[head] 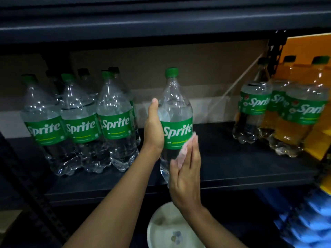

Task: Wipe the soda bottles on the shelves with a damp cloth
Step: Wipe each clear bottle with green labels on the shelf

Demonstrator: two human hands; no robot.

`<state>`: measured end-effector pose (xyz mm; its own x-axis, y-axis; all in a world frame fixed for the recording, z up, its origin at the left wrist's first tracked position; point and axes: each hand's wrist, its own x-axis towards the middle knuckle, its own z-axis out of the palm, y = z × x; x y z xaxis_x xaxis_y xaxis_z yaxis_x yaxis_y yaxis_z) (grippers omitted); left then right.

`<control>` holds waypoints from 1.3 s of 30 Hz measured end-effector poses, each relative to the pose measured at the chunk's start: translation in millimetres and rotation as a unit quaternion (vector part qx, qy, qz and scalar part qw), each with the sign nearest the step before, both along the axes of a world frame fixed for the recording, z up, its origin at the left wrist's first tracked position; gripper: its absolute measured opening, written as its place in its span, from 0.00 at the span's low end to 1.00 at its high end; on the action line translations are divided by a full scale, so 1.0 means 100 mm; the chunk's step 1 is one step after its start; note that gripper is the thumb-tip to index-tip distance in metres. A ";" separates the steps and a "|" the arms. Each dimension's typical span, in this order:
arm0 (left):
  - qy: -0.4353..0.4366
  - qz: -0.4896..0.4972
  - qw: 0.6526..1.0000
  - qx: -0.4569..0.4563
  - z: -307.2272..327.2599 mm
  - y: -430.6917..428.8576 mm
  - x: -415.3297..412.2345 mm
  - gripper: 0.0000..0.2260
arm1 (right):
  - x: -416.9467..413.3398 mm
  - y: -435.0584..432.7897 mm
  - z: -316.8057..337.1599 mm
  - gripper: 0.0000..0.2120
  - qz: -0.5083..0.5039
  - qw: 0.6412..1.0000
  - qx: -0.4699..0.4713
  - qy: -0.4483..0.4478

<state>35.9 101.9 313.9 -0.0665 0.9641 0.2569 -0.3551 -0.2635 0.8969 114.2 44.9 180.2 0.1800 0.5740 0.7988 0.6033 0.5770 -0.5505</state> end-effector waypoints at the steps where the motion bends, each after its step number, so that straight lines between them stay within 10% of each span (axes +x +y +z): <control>1: 0.003 0.006 1.000 0.003 -0.01 0.00 0.00 0.28 | 0.04 -0.05 -0.14 0.34 0.015 0.999 -0.031 0.004; 19: 0.115 -0.039 0.992 -0.022 0.17 -0.22 -0.22 0.27 | 0.15 0.32 2.03 0.25 0.057 0.995 -0.078 0.033; 28: 0.157 -0.007 0.987 -0.024 0.05 -0.26 -0.09 0.43 | -0.07 0.17 0.85 0.29 -0.049 0.997 0.057 0.032; 39: 0.119 -0.010 0.991 -0.052 -0.06 -0.07 -0.17 0.53 | 0.07 -0.13 0.15 0.28 0.049 0.994 -0.068 0.066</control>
